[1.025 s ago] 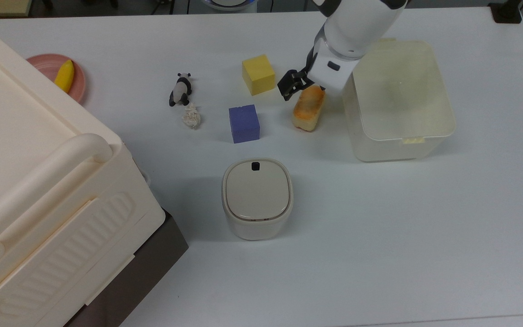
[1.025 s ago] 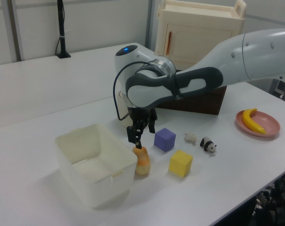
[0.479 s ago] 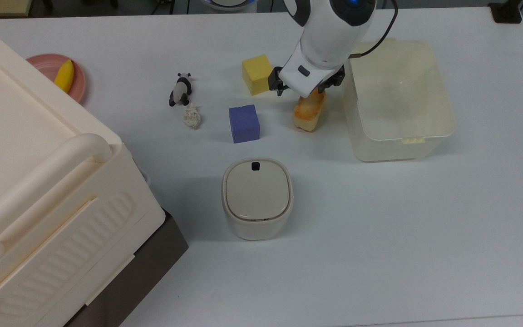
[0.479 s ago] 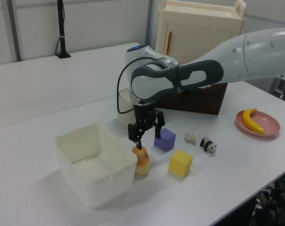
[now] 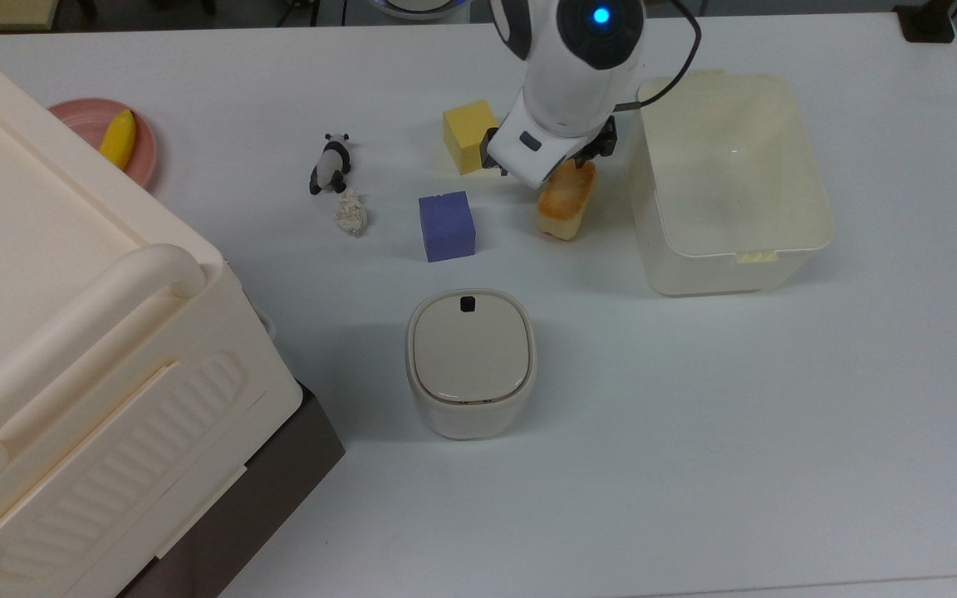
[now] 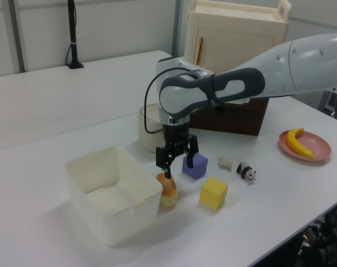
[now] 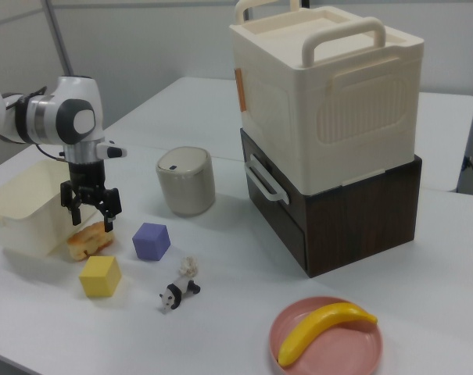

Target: Put the bread in the basket

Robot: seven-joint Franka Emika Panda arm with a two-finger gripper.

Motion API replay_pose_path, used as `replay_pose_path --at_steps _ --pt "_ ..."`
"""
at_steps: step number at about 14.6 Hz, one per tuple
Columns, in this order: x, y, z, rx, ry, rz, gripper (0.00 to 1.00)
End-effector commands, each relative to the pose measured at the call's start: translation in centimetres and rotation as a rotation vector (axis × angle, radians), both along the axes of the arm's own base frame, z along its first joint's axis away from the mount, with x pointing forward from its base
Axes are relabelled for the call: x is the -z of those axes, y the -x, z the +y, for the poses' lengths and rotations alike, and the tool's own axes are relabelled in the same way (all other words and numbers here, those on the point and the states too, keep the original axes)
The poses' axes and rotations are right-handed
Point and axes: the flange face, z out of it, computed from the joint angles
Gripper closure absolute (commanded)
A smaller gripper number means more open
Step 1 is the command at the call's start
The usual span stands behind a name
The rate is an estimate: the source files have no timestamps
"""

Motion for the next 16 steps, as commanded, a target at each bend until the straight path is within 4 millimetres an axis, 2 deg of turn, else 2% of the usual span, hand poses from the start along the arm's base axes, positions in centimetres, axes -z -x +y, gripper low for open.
replay_pose_path --at_steps 1,3,7,8,10,13,16 --pt "0.3 0.8 -0.2 -0.032 -0.05 0.029 0.0" --pt "-0.3 1.5 2.4 -0.122 -0.045 0.01 0.0" --pt "-0.2 1.1 2.7 -0.142 -0.034 -0.031 0.0" --pt "-0.2 1.2 2.9 -0.226 -0.033 -0.034 0.0" --pt "-0.1 2.0 5.1 -0.498 -0.003 -0.036 0.0" --pt "1.1 2.0 6.0 -0.878 0.134 -0.015 0.0" --pt "1.6 1.1 6.1 -1.16 0.141 0.005 0.0"
